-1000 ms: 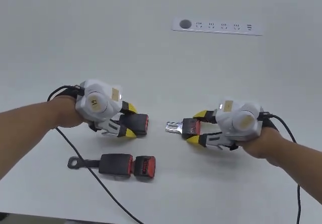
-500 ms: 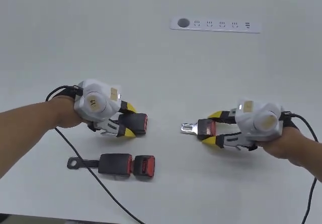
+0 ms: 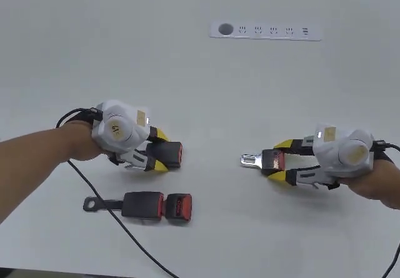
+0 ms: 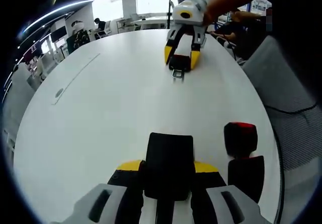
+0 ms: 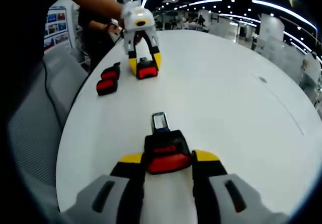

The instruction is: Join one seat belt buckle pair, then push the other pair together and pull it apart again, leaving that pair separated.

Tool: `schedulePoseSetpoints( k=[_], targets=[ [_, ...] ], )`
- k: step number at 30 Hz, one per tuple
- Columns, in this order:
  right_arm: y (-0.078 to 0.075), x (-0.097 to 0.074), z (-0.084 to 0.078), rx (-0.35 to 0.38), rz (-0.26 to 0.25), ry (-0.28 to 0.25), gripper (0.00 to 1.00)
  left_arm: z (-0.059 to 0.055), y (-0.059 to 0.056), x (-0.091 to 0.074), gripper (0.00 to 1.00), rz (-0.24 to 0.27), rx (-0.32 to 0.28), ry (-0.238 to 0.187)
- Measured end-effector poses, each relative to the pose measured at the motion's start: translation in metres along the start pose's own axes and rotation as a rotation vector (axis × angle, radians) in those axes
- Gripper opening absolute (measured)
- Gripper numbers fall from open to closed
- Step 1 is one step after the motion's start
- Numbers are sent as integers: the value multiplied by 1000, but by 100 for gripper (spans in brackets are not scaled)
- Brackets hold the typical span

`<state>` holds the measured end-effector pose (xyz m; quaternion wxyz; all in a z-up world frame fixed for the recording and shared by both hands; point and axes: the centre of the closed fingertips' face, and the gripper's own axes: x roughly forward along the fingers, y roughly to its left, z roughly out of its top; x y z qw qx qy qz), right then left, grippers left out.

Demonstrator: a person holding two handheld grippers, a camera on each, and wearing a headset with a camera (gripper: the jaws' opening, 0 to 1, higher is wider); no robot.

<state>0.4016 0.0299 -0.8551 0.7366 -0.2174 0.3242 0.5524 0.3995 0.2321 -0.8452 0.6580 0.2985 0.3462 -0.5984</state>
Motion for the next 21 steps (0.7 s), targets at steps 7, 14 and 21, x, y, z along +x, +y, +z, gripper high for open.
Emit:
schedulePoseSetpoints(
  k=[7, 14, 21],
  targets=[
    [2, -9, -5, -5, -4, -1, 37, 0, 1, 0, 37, 0, 2, 7],
    [3, -11, -4, -18, 1, 6, 37, 0, 2, 0, 37, 0, 3, 16],
    [0, -17, -8, 52, -51, 16, 48, -2, 4, 0, 38, 25, -40, 45]
  ],
)
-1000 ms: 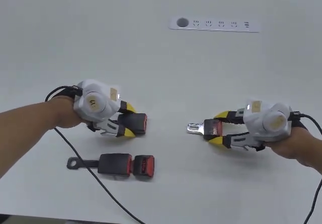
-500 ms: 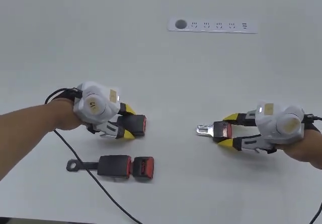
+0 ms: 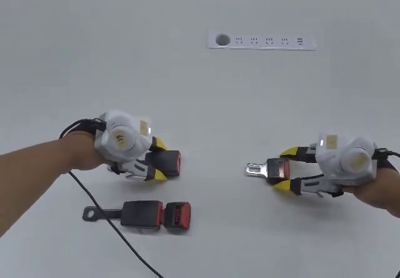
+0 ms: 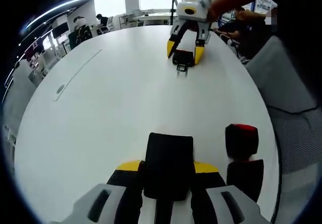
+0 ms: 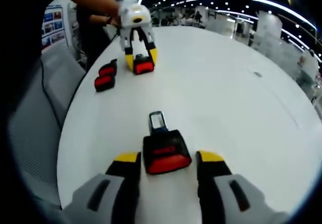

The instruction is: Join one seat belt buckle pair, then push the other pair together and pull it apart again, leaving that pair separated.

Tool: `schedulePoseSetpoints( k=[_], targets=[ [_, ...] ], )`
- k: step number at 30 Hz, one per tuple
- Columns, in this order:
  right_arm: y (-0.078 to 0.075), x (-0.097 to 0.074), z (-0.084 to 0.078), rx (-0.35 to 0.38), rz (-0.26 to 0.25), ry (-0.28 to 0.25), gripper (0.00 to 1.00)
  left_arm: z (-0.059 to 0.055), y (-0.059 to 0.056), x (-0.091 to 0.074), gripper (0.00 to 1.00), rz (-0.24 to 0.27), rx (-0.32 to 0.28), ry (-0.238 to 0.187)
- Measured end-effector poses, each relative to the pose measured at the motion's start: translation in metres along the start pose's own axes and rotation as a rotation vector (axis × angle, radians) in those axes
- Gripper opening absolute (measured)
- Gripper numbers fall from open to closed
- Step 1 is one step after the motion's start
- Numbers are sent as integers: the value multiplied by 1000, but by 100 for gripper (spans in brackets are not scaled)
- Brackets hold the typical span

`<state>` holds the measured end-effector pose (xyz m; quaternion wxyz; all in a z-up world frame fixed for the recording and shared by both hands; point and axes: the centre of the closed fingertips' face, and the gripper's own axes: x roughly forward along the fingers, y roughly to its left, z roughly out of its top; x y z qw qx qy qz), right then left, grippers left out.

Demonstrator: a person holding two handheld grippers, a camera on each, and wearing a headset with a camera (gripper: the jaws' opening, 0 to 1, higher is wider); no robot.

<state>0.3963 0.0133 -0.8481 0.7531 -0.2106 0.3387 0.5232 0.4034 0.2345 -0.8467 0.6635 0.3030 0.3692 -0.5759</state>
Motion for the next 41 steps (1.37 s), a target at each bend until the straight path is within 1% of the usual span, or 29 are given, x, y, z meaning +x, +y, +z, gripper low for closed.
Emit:
schedulePoseSetpoints(
  k=[1, 2, 3, 4, 5, 6, 8, 9, 11, 12, 13, 14, 15, 16, 18, 19, 20, 21, 23, 26, 27, 31, 32, 33, 34, 35, 37, 38, 41],
  targets=[
    [-1, -1, 2, 3, -11, -12, 53, -1, 2, 0, 39, 19, -11, 7],
    [-3, -2, 5, 8, -33, -33, 56, -4, 4, -2, 41, 41, -27, 30],
    [-4, -3, 7, 25, -47, -40, 59, -9, 5, -4, 48, 48, -21, 77],
    [-5, -5, 9, 55, -63, -54, 63, -3, 3, -4, 54, 45, 0, 49],
    [-6, -6, 12, 68, -79, -70, 67, 4, 0, -6, 61, 45, -3, 19],
    [-10, -6, 12, 87, -107, -91, 72, 8, -1, -8, 67, 45, -24, 4],
    [-13, -10, 17, 116, -142, -116, 78, 11, 6, -13, 70, 94, -34, 0],
    [-14, -11, 19, 126, -151, -125, 79, 17, 10, -18, 69, 134, -49, -18],
    [-9, -18, 26, 141, -175, -136, 83, 25, 10, -23, 71, 150, -112, -68],
    [-11, -20, 27, 140, -202, -152, 87, 29, 10, -27, 74, 164, -148, -93],
    [-11, -22, 28, 143, -217, -160, 89, 30, 13, -30, 78, 197, -168, -99],
    [-11, -26, 29, 159, -239, -175, 90, 30, 16, -34, 85, 233, -173, -103],
    [-10, -28, 31, 171, -249, -186, 90, 31, 15, -37, 89, 243, -176, -111],
    [-9, -33, 33, 191, -267, -202, 90, 33, 13, -43, 91, 261, -187, -130],
    [-7, -39, 36, 196, -300, -218, 91, 34, 11, -51, 89, 291, -195, -148],
    [-6, -43, 38, 198, -318, -229, 92, 34, 12, -57, 89, 334, -217, -164],
    [-4, -45, 39, 203, -327, -237, 92, 34, 11, -61, 90, 353, -242, -179],
    [-1, -49, 41, 212, -338, -247, 93, 36, 8, -66, 91, 376, -278, -214],
    [3, -54, 43, 218, -361, -259, 94, 38, 4, -76, 94, 414, -315, -263],
    [10, -61, 47, 231, -383, -283, 96, 34, -3, -86, 96, 450, -347, -283],
    [13, -64, 49, 230, -393, -291, 98, 33, -7, -90, 96, 462, -370, -304],
    [24, -71, 49, 229, -412, -295, 99, 23, -21, -99, 97, 484, -402, -314],
    [27, -73, 48, 233, -421, -299, 100, 22, -26, -102, 97, 490, -411, -323],
    [29, -75, 47, 237, -426, -302, 100, 22, -30, -104, 98, 490, -420, -337],
    [33, -77, 46, 241, -427, -307, 100, 24, -35, -106, 98, 489, -427, -366],
    [36, -78, 46, 240, -428, -311, 100, 24, -39, -108, 99, 489, -429, -378],
    [42, -80, 43, 229, -426, -310, 100, 20, -47, -108, 99, 486, -430, -376],
    [46, -81, 40, 221, -421, -297, 100, 17, -53, -107, 99, 477, -429, -372],
    [56, -83, 34, 211, -410, -288, 100, 14, -66, -105, 99, 443, -420, -363]
  ],
)
